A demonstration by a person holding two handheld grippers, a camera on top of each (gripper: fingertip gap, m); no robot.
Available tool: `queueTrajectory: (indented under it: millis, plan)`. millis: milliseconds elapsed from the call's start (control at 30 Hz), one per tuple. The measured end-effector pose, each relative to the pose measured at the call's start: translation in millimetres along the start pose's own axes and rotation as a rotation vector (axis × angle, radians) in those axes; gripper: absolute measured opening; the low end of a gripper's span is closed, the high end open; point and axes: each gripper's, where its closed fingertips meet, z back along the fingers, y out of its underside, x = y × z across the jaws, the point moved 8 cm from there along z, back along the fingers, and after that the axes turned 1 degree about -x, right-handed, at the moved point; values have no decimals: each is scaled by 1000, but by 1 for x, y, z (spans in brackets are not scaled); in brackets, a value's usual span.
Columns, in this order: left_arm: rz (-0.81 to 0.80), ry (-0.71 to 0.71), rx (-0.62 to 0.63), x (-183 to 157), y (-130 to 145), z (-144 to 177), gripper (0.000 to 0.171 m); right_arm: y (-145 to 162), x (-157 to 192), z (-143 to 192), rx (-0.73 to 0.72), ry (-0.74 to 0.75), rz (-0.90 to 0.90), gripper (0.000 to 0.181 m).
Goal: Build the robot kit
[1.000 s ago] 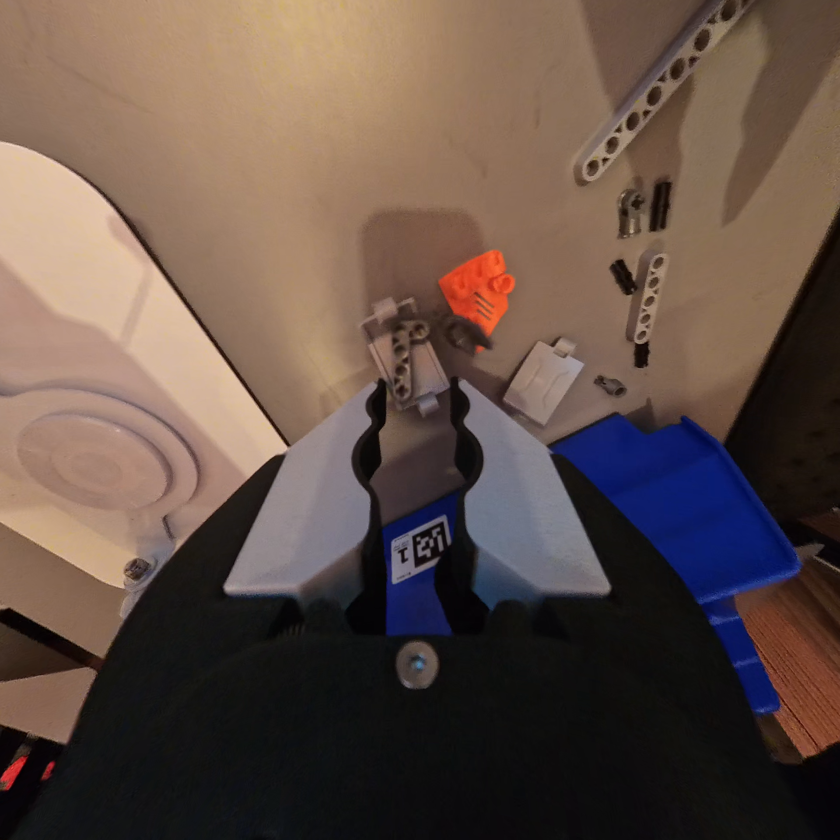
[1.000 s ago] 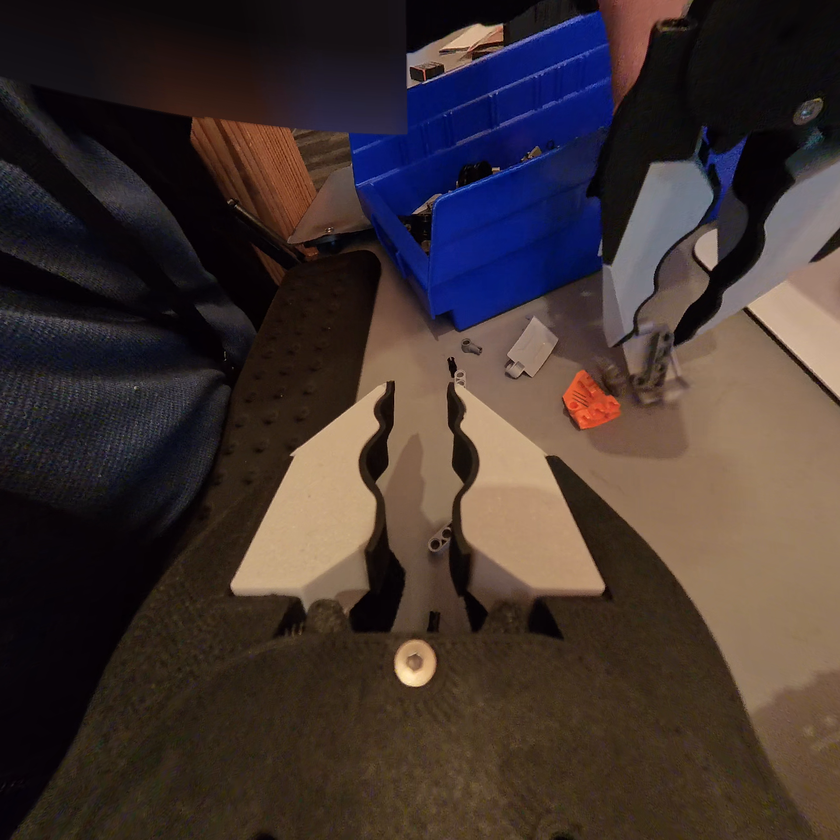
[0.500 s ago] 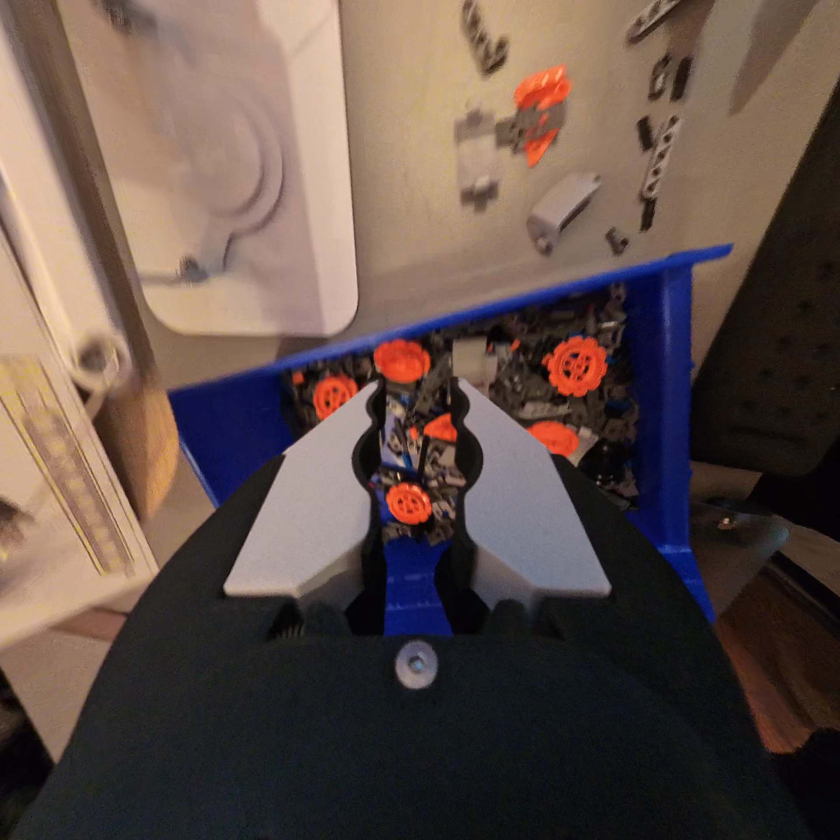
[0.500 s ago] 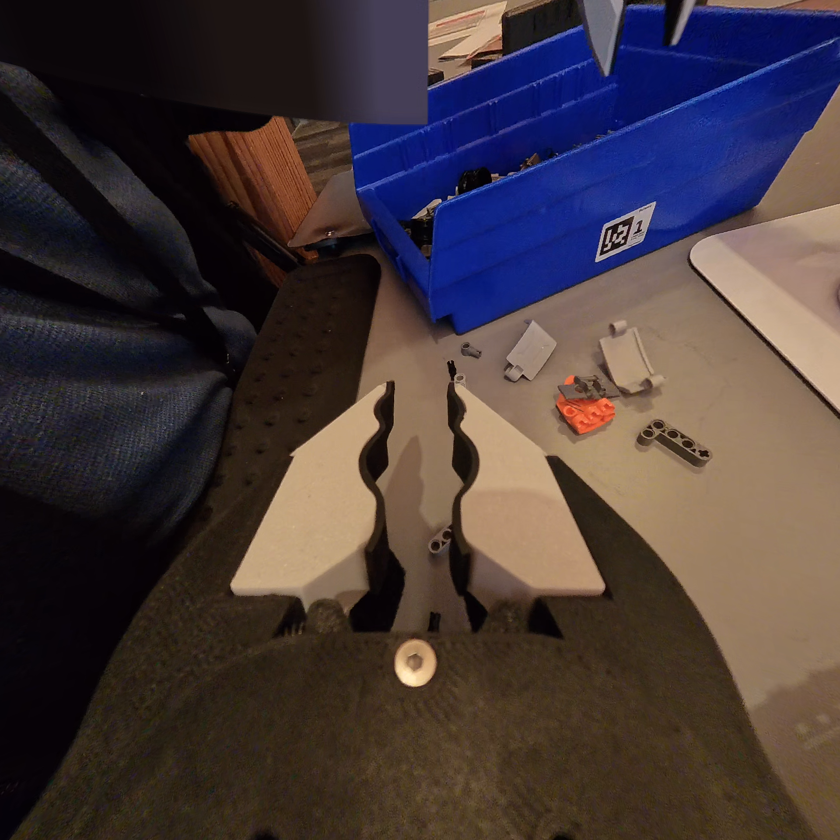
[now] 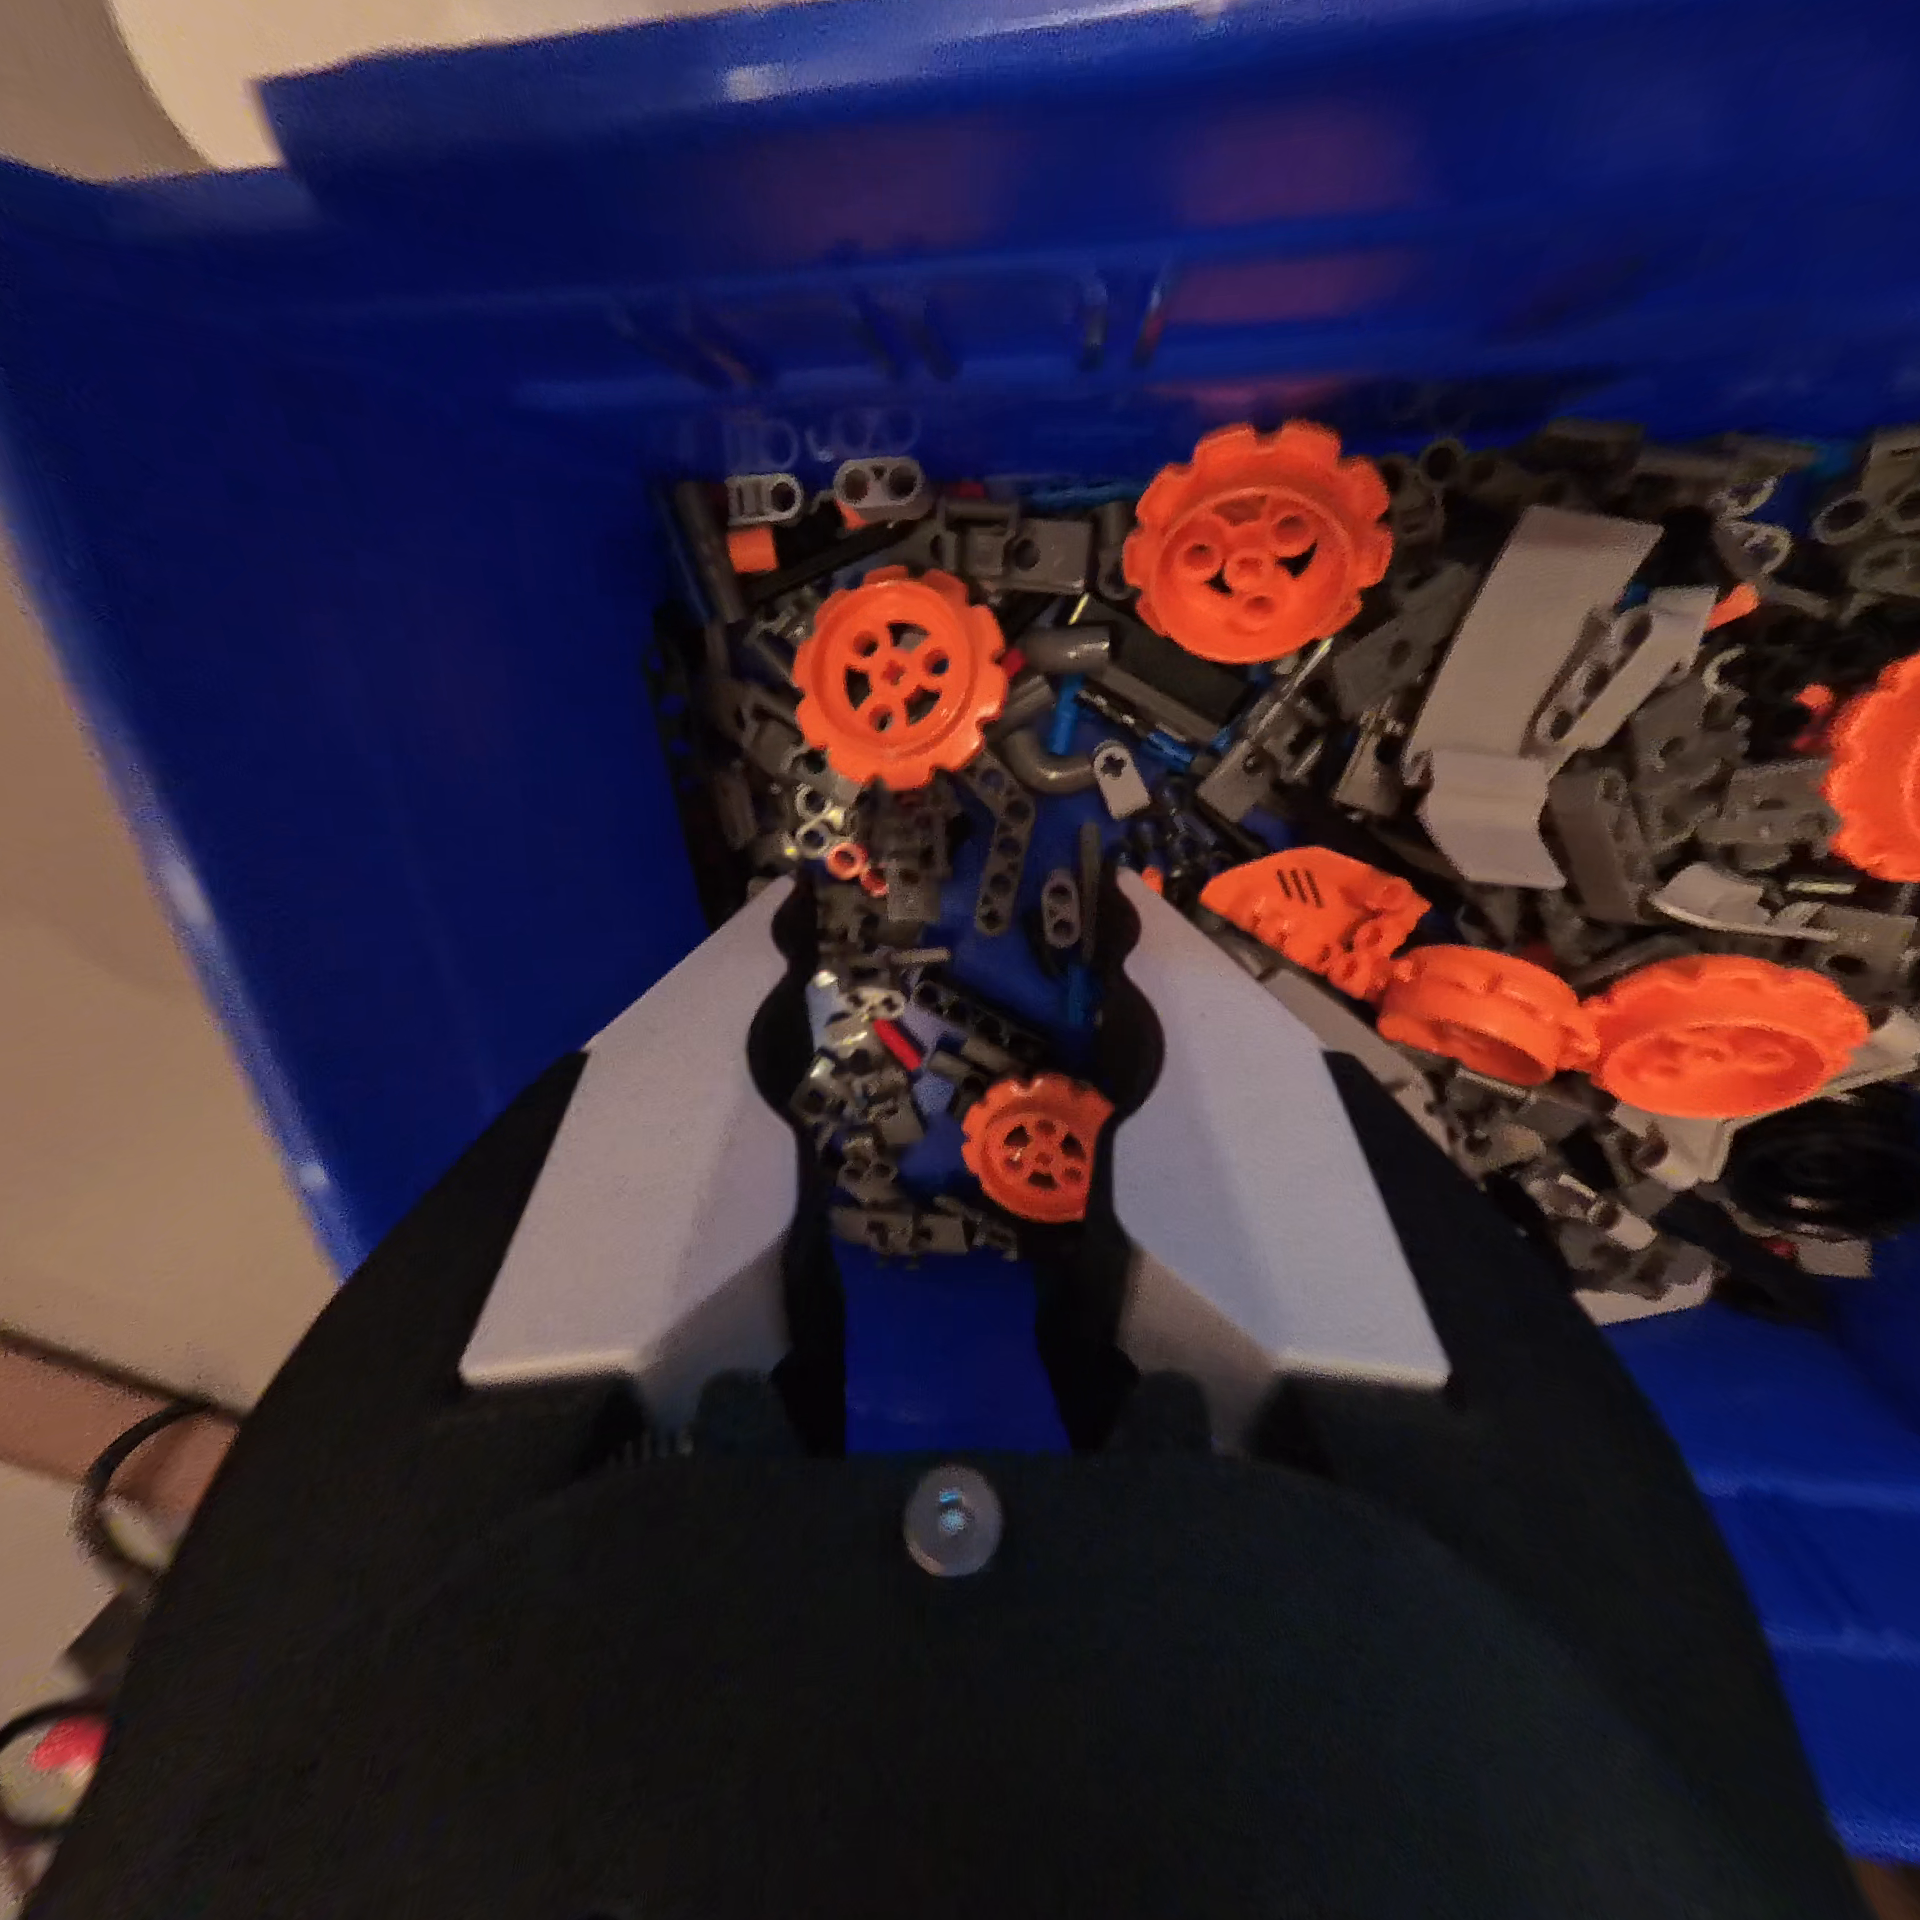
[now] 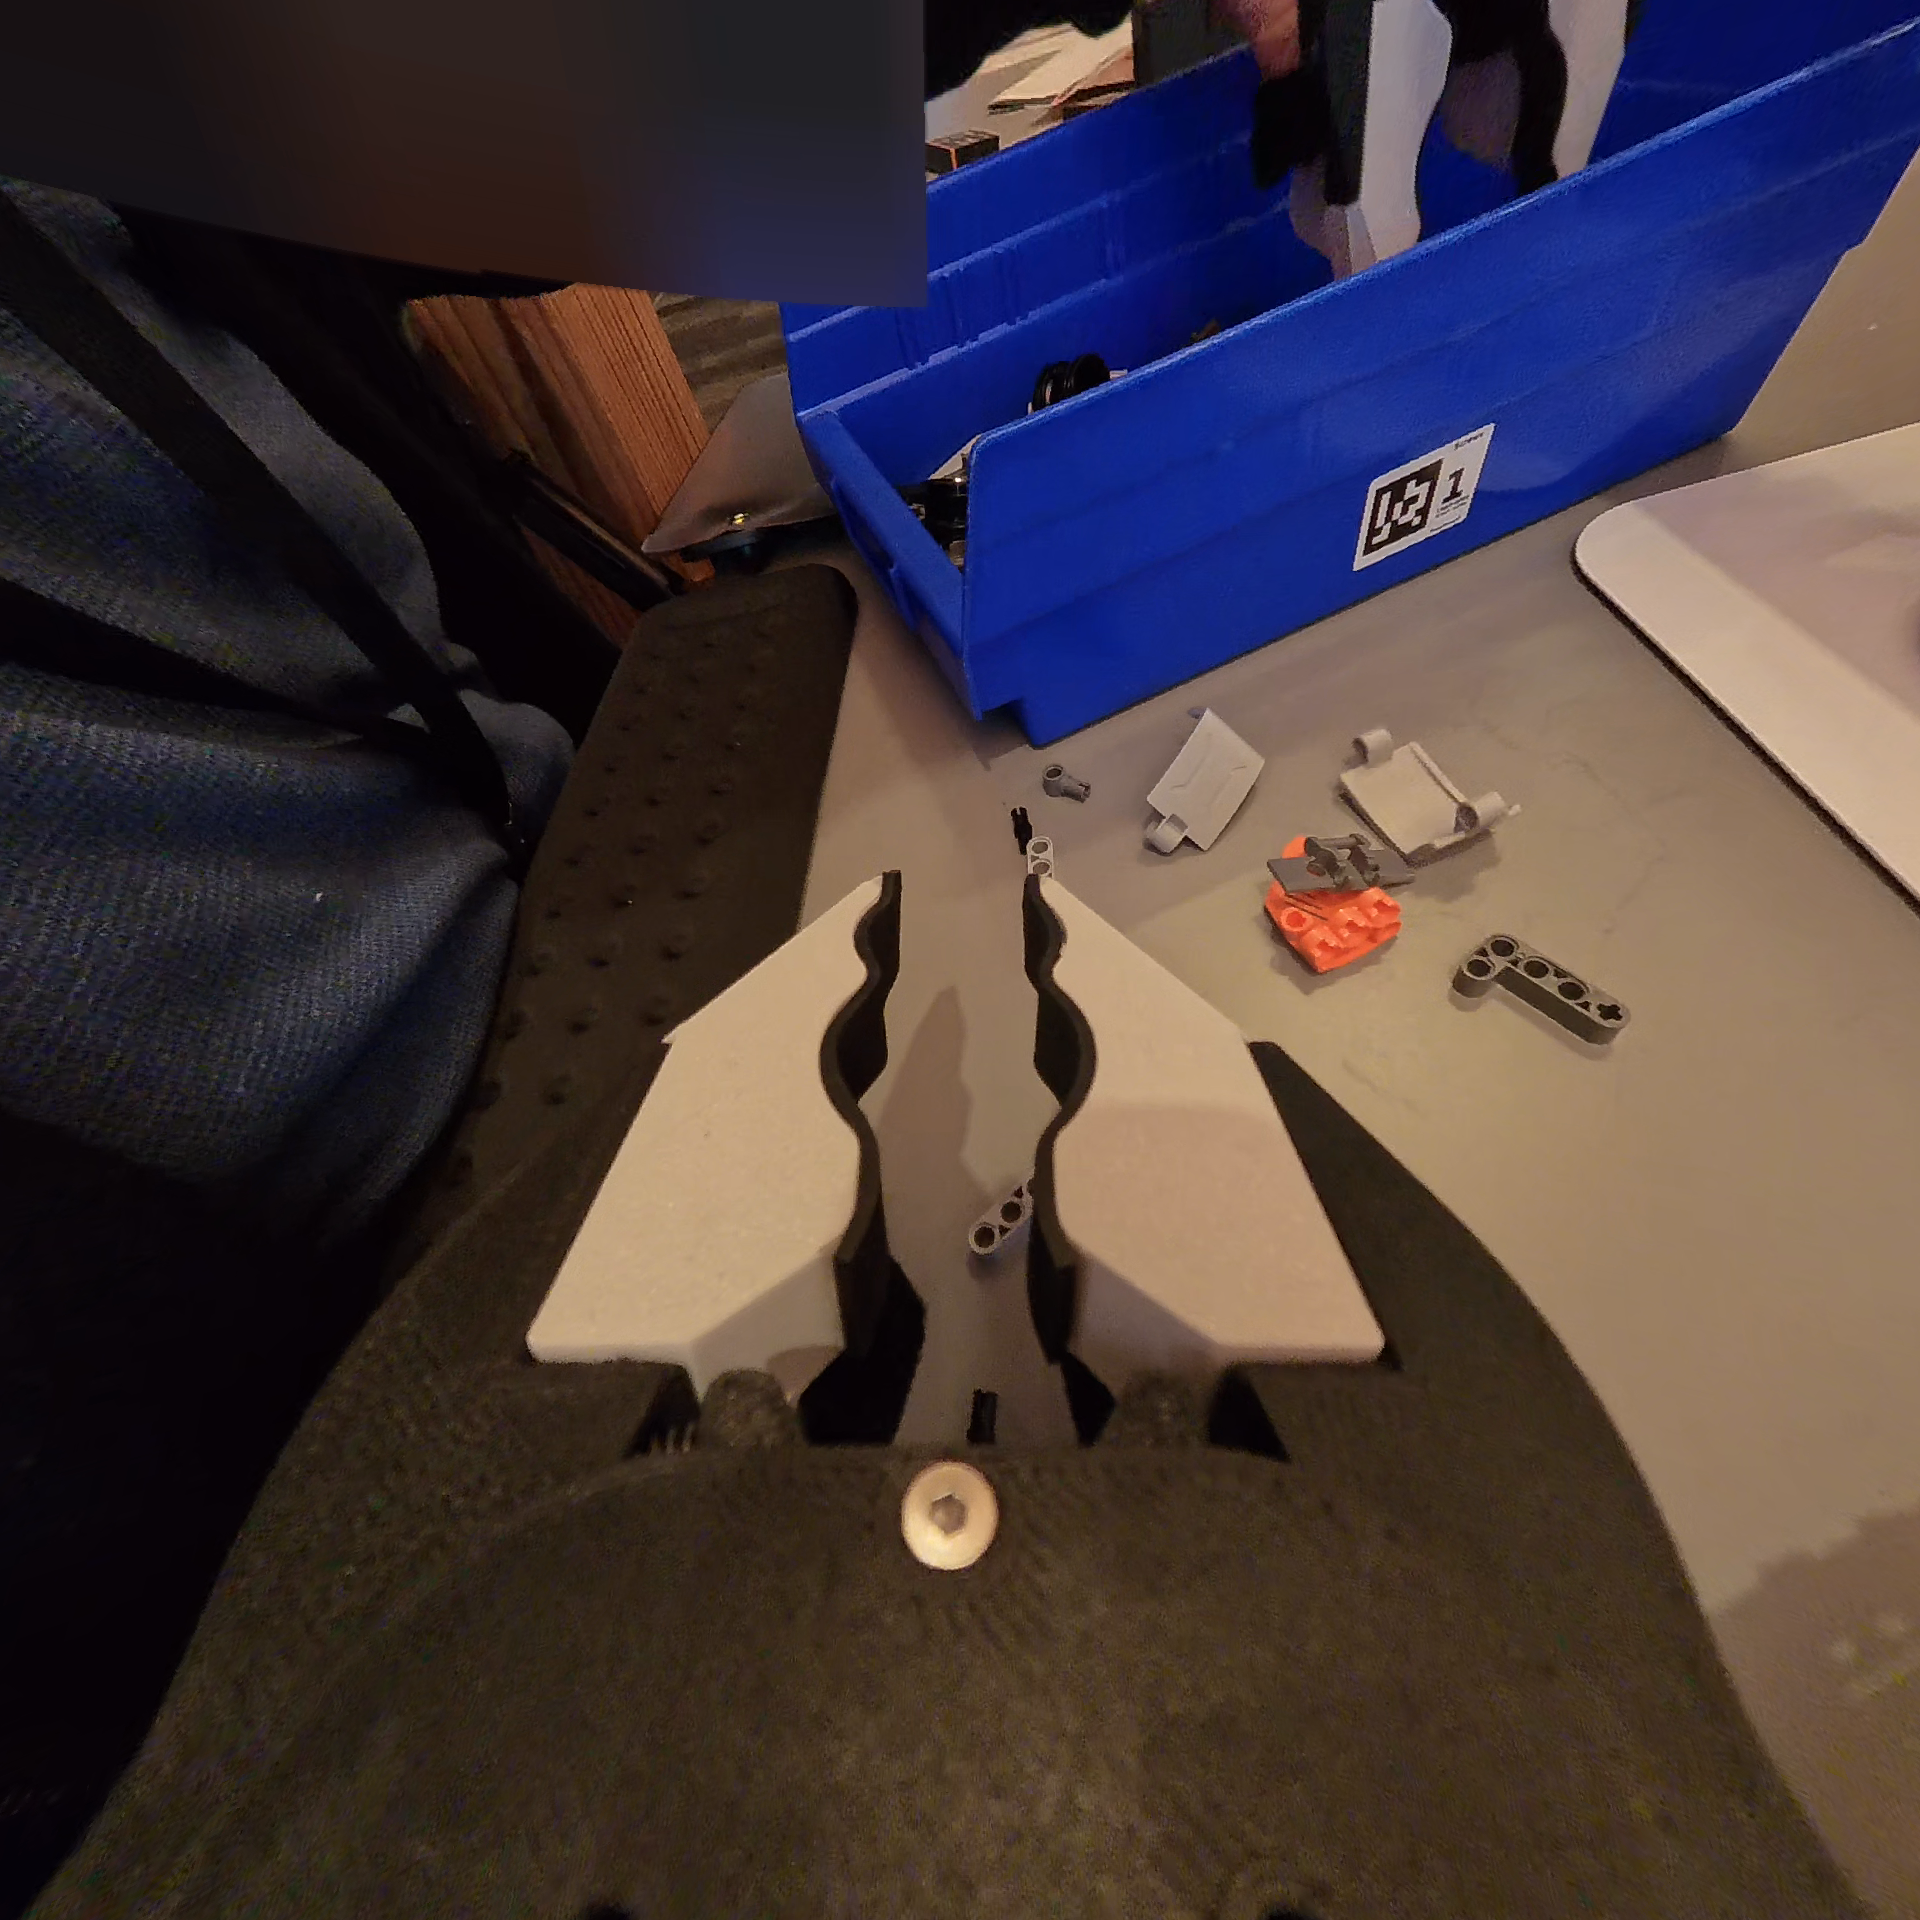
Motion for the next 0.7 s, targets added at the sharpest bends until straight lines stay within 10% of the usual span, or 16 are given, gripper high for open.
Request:
queueTrajectory:
  millis: [700]
  plan:
    - [-65, -55, -24, -12, 12, -11, 14, 1, -1, -1, 4, -3, -7, 21]
